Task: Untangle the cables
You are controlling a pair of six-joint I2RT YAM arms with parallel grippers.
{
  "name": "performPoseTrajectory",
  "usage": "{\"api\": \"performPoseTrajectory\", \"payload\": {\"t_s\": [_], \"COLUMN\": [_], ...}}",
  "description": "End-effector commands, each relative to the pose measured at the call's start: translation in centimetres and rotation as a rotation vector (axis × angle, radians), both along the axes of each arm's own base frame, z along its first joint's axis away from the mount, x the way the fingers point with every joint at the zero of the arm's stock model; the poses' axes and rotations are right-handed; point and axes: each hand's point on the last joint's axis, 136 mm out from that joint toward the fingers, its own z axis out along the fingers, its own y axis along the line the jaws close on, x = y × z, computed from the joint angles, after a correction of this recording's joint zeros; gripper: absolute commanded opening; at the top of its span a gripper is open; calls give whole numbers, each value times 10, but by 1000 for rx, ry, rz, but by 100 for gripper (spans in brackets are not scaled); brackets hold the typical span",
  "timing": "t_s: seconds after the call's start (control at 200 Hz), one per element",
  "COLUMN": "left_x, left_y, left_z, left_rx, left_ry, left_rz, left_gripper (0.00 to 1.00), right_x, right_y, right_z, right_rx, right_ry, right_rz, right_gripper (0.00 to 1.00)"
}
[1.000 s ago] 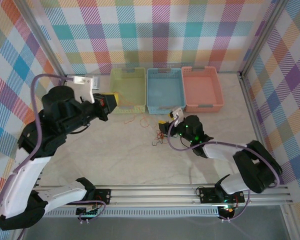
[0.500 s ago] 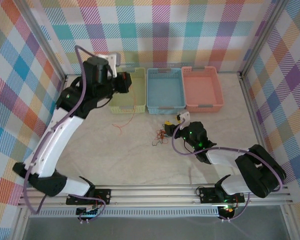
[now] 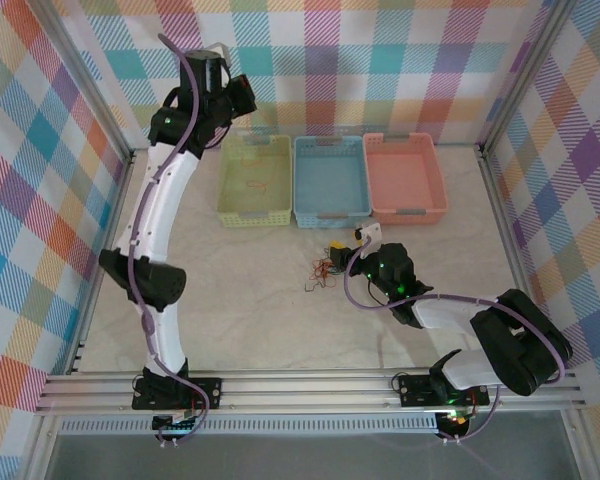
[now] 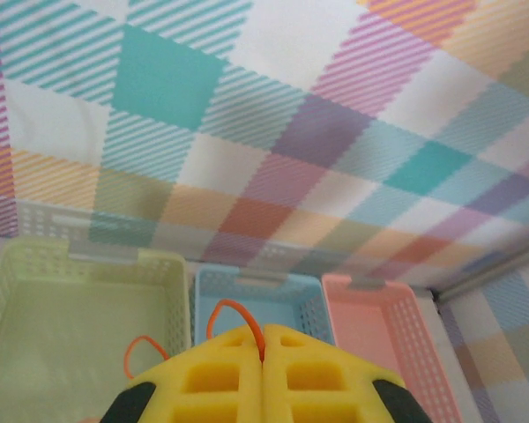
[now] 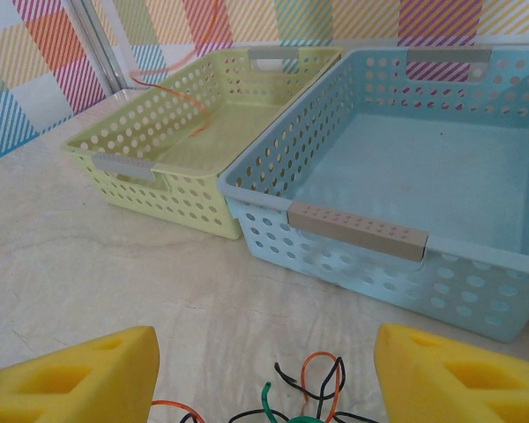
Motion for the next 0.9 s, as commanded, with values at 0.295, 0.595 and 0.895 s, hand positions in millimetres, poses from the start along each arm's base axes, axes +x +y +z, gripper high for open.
{"api": "performPoseTrajectory", "payload": {"t_s": [0.295, 0.595, 0.895], "left_x": [68, 71, 46], "left_y": [0, 23, 32], "left_z": [-89, -215, -245], "left_rx": [-9, 81, 81], "left_ry": [134, 402, 557], "left_rz": [15, 87, 29], "left_gripper": [0, 0, 31], "right_x": [5, 4, 2], "right_y": [8, 9, 13], "right_z": [13, 13, 13], "right_rx": [13, 13, 17], "right_ry": [-40, -38, -32], "right_rz": [20, 28, 51], "right_gripper": [66, 66, 66]}}
